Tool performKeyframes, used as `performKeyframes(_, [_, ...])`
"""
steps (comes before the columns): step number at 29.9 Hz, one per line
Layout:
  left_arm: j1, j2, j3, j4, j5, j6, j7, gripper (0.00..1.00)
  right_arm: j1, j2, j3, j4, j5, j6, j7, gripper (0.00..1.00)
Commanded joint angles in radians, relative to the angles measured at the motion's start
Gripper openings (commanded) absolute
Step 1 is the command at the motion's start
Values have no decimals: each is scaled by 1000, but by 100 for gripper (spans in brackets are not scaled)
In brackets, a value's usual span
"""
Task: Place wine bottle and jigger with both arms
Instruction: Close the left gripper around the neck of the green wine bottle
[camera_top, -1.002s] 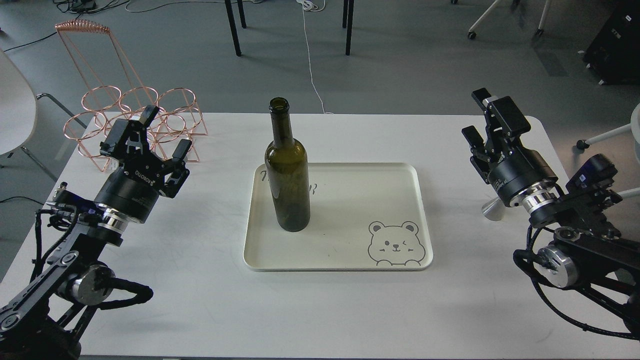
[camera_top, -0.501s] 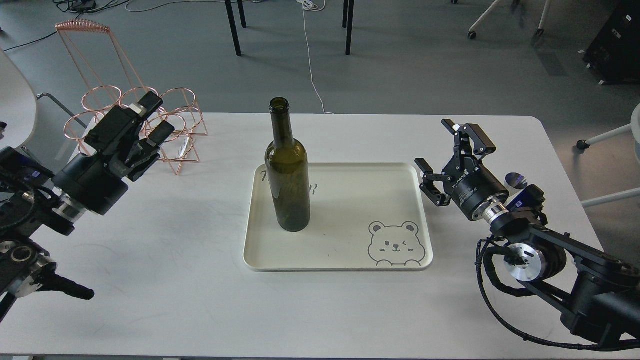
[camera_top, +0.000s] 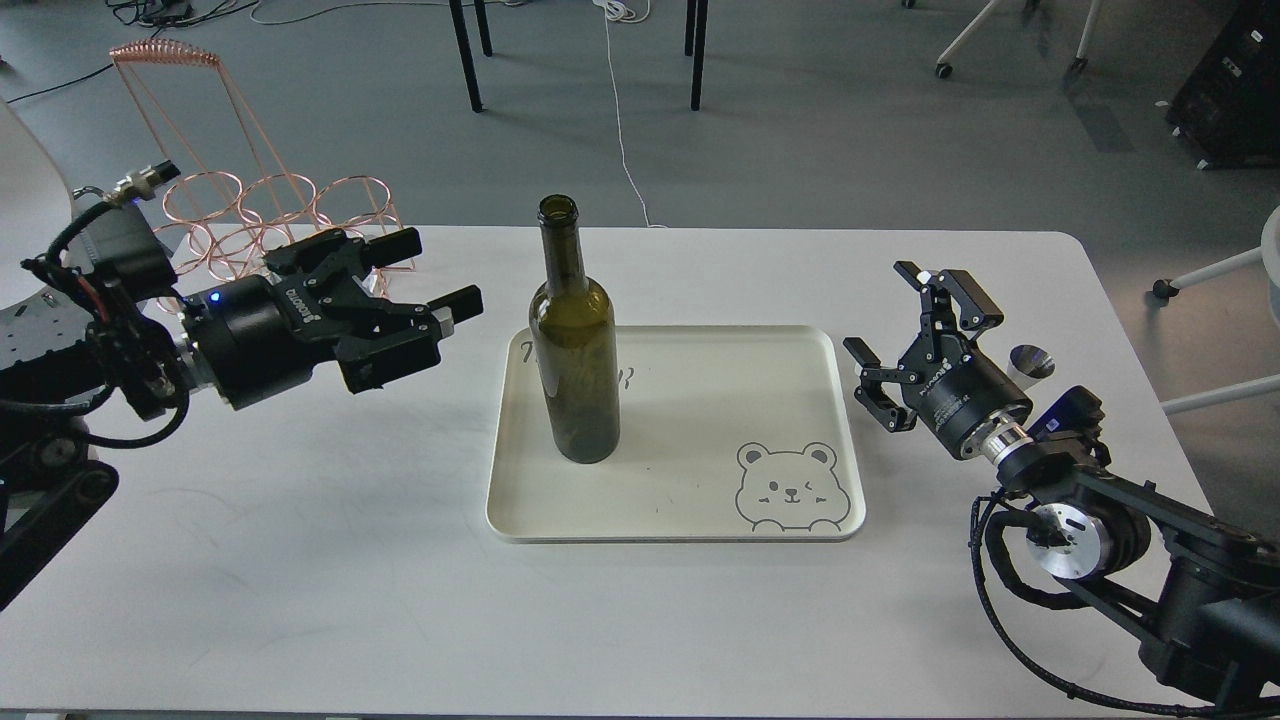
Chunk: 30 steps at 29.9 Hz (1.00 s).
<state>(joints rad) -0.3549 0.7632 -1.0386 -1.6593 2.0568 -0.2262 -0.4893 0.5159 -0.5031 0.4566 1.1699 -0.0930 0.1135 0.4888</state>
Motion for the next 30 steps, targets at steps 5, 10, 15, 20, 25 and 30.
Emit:
performKeyframes(5, [-102, -10, 94, 47, 46, 13, 1, 98, -2, 0, -1, 1, -1, -5, 0, 99])
performKeyframes(10, [-156, -77, 149, 113, 45, 13, 1, 98, -5, 0, -1, 4, -1, -5, 0, 99])
performKeyframes(15, [-176, -105, 163, 122, 40, 11, 1, 98, -5, 1, 2, 1, -1, -11, 0, 99])
performKeyframes(20, [-220, -145, 193, 177, 42, 11, 1, 98, -7, 0, 2, 2, -1, -12, 0, 99])
performKeyframes(25, [-259, -156, 204, 194, 42, 10, 1, 98, -13, 1, 2, -1, -1, -14, 0, 99])
performKeyframes(30, [-306, -168, 265, 220, 43, 13, 1, 94, -14, 1, 4, 1, -2, -14, 0, 99])
